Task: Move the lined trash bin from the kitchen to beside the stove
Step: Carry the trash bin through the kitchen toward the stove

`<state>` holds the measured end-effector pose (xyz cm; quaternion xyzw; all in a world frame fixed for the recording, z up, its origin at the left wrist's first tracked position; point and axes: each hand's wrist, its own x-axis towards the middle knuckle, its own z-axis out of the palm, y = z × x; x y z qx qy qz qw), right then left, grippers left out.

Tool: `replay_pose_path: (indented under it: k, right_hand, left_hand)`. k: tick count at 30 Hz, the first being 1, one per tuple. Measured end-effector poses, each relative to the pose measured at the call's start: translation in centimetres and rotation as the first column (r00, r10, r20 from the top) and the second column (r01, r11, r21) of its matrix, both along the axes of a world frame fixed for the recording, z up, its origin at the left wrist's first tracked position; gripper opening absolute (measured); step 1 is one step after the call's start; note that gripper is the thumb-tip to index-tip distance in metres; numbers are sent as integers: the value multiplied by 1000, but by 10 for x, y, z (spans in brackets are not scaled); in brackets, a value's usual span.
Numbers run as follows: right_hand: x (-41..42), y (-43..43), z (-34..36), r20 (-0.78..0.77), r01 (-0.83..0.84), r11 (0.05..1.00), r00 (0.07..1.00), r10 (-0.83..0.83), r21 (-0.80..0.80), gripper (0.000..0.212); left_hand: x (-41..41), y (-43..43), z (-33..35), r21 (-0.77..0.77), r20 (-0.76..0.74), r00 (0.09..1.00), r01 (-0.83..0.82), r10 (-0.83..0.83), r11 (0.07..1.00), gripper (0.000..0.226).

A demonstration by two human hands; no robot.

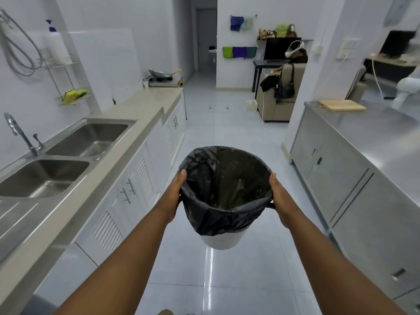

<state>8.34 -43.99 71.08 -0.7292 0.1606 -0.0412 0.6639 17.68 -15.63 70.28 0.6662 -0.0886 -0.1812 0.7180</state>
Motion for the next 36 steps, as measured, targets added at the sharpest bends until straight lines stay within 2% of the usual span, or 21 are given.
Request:
replay_pose_path:
  k: [3,9,13,17,22,36]
  right_hand:
    - [37,-7,1,13,17,999,1000,-17,-27,76]
    - [126,-14,22,19,46,997,999,-44,-69,82]
    - [186,-18,38,60,94,993,994,-90,-70,71]
    - [239,-22,40,64,127,990,990,-124,-54,70]
    - [300,-33,36,41,149,988,988,-148,-28,67]
    - [514,-155,10,58,59,998,997,-59,2,80]
  left_hand:
    - [39,-9,1,-26,0,1000,6,-6,1000,104]
    - [139,-19,11,-43,33,999,21,-20,999,108]
    - [205,-24,23,-42,45,998,46,-44,998,109]
    - [263,-30,30,-38,60,995,77,-75,996,108]
    - [325,-46,26,-30,48,996,73,-72,997,98]
    - [524,-164,18,51,22,999,31,-33,998,109]
